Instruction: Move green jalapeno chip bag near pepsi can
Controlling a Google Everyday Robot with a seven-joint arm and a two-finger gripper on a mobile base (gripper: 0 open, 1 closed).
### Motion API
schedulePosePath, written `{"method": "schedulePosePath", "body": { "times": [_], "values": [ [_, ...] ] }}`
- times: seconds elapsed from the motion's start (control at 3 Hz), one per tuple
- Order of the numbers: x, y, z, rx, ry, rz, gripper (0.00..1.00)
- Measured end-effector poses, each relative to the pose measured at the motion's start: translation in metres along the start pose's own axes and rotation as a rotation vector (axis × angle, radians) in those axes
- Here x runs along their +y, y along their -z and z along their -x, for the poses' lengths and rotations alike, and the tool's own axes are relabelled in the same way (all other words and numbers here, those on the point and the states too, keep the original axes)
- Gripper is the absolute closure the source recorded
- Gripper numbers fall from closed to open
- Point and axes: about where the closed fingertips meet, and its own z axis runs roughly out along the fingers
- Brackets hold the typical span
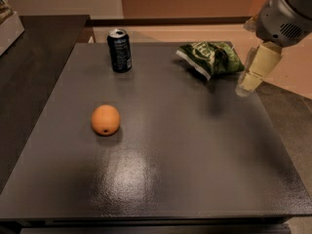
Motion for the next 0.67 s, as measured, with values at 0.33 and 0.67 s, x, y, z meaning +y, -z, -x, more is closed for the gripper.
{"method": "schedulePosePath", "body": {
  "times": [0.33,0.67],
  "values": [
    [-0.035,-0.025,0.004,-0.032,-0.033,-0.028,0.00],
    [-0.066,-0.048,-0.001,-0.051,-0.086,-0.056,0.00]
  ]
}}
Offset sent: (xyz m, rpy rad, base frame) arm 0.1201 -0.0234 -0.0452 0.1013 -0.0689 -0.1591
